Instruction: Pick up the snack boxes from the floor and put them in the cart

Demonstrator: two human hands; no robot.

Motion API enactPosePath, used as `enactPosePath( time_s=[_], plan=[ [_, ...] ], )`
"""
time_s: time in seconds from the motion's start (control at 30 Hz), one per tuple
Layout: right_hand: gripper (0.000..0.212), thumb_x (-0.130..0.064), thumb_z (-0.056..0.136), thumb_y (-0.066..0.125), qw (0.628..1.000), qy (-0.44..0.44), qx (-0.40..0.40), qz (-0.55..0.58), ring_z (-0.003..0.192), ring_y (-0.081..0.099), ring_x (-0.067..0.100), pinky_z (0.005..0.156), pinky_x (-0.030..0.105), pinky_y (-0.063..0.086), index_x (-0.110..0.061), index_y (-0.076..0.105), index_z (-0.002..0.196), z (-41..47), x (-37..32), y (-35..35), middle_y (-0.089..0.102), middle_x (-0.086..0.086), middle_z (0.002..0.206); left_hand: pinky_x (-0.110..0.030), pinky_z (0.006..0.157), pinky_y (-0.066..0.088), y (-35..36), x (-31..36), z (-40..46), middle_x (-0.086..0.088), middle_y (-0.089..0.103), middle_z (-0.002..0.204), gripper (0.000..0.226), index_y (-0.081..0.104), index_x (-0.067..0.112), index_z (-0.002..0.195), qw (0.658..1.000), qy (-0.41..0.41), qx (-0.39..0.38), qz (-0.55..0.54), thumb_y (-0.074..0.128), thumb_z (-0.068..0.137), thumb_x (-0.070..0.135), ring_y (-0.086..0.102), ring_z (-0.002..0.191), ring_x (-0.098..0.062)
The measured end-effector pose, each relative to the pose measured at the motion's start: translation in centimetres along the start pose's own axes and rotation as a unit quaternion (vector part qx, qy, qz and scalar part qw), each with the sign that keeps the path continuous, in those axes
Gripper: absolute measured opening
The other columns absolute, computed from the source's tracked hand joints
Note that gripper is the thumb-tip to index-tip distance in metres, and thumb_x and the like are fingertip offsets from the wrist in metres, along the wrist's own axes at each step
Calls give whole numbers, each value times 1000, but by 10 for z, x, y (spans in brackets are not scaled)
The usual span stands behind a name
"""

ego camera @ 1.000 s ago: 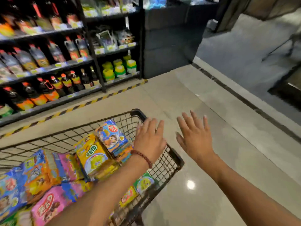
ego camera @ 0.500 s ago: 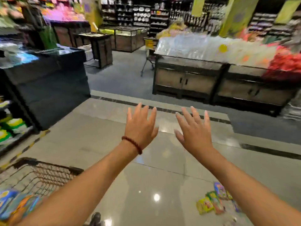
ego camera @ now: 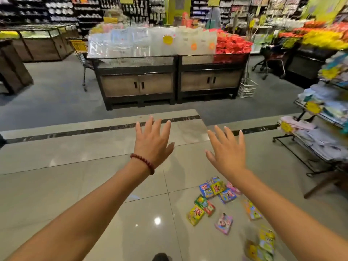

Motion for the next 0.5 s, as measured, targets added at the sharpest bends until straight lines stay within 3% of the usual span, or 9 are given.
enactPosePath(
  time_s=[0.23,0.37,0.5],
  plan=[
    [62,-39,83,66,995,72,-68,-5,135,40,31,111,57,22,-17,49,138,39,47,94,46,10,145,-57,113,17,87,23,98,-8,24,151,67,18,22,146,997,56,-52,-32,41,92,55,17,142,-29],
    [62,-32,64,82,988,117,-98,-7,111,60,34,96,62,39,-12,64,120,42,71,153,62,14,123,-54,113,14,150,41,137,-7,20,153,65,17,24,146,987,97,-119,-41,37,93,55,12,143,-29],
    [61,-34,61,84,983,141,-115,-8,105,62,34,91,61,43,-12,66,115,29,92,203,64,13,117,-53,114,12,208,65,167,-8,13,156,69,8,23,149,970,129,-202,-38,34,94,56,8,144,-29]
  ],
)
Point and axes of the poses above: each hand's wrist, its own z-axis towards the middle knuckle, its own y-axis out of the palm, x = y × z, the point moved 5 cm from there along z, towards the middle knuckle
